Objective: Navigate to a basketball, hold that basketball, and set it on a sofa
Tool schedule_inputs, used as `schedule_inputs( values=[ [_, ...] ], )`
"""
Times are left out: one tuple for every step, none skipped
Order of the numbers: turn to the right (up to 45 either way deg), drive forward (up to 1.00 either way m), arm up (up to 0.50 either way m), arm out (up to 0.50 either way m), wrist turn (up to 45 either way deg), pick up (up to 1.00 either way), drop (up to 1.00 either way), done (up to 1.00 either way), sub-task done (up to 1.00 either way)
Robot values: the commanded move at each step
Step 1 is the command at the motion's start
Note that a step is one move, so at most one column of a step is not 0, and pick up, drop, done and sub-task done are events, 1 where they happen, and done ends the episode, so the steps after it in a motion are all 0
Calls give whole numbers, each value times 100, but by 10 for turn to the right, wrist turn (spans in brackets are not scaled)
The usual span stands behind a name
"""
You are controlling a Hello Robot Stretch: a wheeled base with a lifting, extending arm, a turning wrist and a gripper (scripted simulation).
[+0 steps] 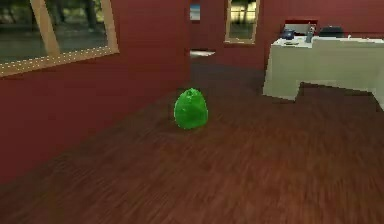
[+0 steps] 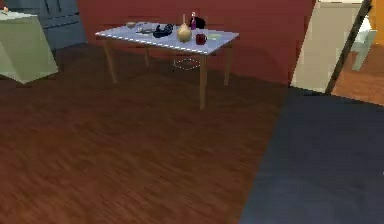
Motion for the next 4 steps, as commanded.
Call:
schedule_inputs(
  values=[
    [450,0,0,0,0,0,0,0,0],
    [450,0,0,0,0,0,0,0,0],
    [420,0,0,0,0,0,0,0,0],
    [0,100,0,0,0,0,0,0,0]
  ],
)
